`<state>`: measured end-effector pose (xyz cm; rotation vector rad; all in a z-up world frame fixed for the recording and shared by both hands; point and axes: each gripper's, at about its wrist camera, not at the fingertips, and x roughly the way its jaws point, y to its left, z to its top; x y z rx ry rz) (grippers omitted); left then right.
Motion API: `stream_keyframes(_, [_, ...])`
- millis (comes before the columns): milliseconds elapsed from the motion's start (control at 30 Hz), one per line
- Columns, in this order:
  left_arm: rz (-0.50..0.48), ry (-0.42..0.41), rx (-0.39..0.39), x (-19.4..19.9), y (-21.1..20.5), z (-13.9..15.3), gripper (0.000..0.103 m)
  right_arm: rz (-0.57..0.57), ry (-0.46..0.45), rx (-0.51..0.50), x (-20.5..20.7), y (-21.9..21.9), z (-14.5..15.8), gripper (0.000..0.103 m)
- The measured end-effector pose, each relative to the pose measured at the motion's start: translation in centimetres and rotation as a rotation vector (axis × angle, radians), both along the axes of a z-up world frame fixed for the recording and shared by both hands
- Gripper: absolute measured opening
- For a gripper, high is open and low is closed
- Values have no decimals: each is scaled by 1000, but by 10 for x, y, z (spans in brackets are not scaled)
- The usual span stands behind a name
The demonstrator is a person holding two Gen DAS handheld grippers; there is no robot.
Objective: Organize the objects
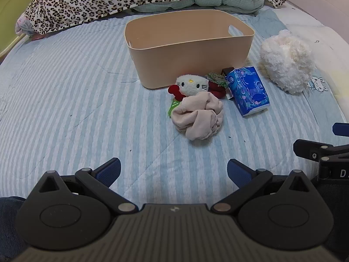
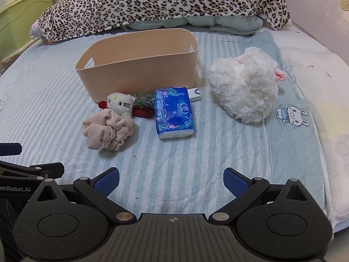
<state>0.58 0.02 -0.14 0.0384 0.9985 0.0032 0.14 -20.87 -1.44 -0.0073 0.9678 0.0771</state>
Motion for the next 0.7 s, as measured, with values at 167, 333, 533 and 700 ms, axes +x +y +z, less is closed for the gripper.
stream_keyframes(167, [0,1,-2,0,0,1,103,-8,1,2,1,-3,0,103])
stream_keyframes(333, [-8,0,3,2,-1,0,103,-7,5,-1,3,-3,-1,103])
stream_keyframes(533, [-9,1,4,3,-1,0,103,-2,11,6,3,-4,-1,103])
stream_keyframes(700, [-10,3,5,5,0,-1,103,0,10,5,3,-4,-1,103])
